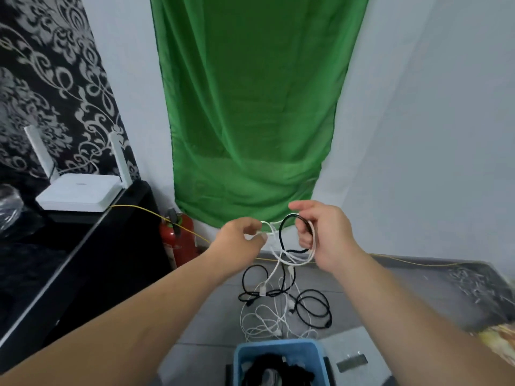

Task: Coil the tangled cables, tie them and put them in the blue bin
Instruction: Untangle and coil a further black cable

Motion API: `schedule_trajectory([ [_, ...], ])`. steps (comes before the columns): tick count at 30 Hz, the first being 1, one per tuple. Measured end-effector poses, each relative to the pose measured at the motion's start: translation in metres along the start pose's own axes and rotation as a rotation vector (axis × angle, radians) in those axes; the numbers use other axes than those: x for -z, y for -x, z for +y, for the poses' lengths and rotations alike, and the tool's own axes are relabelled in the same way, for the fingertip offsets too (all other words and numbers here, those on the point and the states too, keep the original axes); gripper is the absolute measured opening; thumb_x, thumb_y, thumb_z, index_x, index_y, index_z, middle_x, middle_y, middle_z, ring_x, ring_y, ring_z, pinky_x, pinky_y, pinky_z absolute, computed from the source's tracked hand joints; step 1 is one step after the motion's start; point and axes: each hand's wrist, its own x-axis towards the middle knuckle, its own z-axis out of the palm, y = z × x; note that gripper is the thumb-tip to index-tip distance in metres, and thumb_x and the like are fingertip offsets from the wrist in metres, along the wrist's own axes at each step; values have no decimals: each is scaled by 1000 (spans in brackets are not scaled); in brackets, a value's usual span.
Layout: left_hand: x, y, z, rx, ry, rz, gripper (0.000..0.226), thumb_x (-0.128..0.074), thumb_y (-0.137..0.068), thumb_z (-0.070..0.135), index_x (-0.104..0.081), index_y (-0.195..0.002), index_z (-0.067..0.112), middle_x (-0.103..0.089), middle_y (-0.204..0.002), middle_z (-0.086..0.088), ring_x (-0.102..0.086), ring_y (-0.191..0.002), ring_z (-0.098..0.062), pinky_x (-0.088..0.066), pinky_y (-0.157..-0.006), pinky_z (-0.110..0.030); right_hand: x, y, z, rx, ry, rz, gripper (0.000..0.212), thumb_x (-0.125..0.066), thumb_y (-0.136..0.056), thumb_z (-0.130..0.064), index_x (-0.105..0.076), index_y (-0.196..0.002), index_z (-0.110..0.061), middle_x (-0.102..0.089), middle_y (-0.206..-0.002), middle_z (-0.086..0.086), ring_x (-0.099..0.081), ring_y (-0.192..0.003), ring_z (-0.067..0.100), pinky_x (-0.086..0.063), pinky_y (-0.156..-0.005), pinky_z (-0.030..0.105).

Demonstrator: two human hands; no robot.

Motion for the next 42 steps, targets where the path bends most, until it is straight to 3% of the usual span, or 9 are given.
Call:
schedule_trajectory([
  [5,-23,1,-3,-49,9,25,7,-71,-89,23,-72,-88,17,-72,-83,-3,-60,-71,-14,-55,-63,-34,-8,12,12,-69,92,-181,29,-43,-95,5,-65,-112,-1,-64,-67,18,-59,-51,27,-47,-52,31],
  [8,-24,-12,-6,-49,-93,40,28,-70,-89,26,-59,-64,20,-56,-63,5,-48,-61,-13,-39,-55,-25,-5,7,12,-93,237,-174,27,-46,-94,5,-68,-108,-2,-70,-74,18,-67,-61,31,-58,-61,34],
  [14,-12,-39,-10,-44,-322,91,21,-55,-100,24,-54,-83,13,-60,-73,-7,-60,-71,-31,-46,-59,-31,25,-36,16,-38,363,158,30,-52,-88,6,-70,-104,-11,-77,-86,18,-71,-68,26,-53,-63,31],
  [19,15,-57,-4,-76,28,420,19,-48,-104,29,-56,-89,20,-65,-73,-6,-68,-59,-25,-58,-56,-41,52,-71,46,-18,596,335,37,-53,-83,4,-73,-112,-7,-73,-100,12,-66,-81,29,-58,-74,40],
  [27,18,-44,30,-110,411,239,14,-53,-106,25,-65,-101,21,-60,-65,-5,-65,-52,-26,-57,-50,-34,10,-55,46,-18,671,-123,63,-70,-86,-4,-58,-139,-36,-60,-136,9,-59,-119,21,-48,-90,29],
  [30,13,-37,37,-122,451,182,14,-53,-106,22,-64,-101,15,-61,-69,-10,-67,-55,-29,-62,-55,-43,-8,-51,51,57,641,-333,34,-75,-90,-19,-69,-119,-36,-66,-136,3,-58,-129,14,-49,-107,38],
  [32,12,-34,41,-128,493,179,13,-54,-106,21,-64,-100,13,-62,-74,-12,-69,-58,-31,-63,-60,-50,-14,-48,53,117,659,-309,7,-65,-99,-25,-71,-101,-28,-71,-123,15,-64,-123,25,-53,-103,49],
  [36,11,-39,36,-136,573,163,18,-54,-105,15,-59,-121,22,-66,-103,-7,-74,-71,-23,-65,-73,-42,-18,-47,49,171,523,-193,18,-50,-107,-17,-67,-113,-18,-75,-115,9,-70,-108,14,-59,-94,37],
  [42,-5,-43,-2,-88,-123,-80,29,-71,-85,17,-65,-113,19,-66,-86,4,-61,-76,-20,-50,-69,-29,-21,-37,20,155,-39,-178,22,-44,-110,-16,-62,-120,-8,-75,-114,18,-75,-104,32,-60,-92,39],
])
